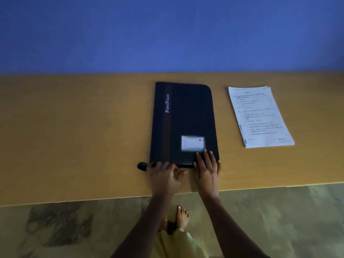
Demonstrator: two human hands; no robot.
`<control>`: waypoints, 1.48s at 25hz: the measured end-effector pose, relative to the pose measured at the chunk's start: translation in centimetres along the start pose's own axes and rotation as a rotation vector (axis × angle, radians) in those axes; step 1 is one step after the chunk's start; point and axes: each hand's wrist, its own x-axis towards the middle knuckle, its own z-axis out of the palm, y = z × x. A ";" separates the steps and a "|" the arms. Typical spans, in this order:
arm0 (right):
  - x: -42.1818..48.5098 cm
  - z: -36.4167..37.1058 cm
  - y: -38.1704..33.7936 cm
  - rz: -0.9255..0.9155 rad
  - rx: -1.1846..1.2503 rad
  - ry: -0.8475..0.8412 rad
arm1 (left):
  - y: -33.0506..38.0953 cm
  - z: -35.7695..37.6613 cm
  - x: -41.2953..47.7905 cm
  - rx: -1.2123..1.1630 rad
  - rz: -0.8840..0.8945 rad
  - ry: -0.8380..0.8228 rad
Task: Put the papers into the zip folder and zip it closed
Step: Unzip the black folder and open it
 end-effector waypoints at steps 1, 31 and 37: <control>0.0 0.3 0.2 -0.011 -0.020 -0.040 | 0.5 -0.1 -0.3 0.008 -0.026 -0.010; -0.3 0.5 0.6 -0.032 -0.013 -0.186 | -8.3 -1.6 -2.5 0.120 -0.402 0.214; -0.2 0.3 0.7 -0.044 0.025 -0.164 | -8.5 -1.2 -1.9 0.101 -0.388 0.133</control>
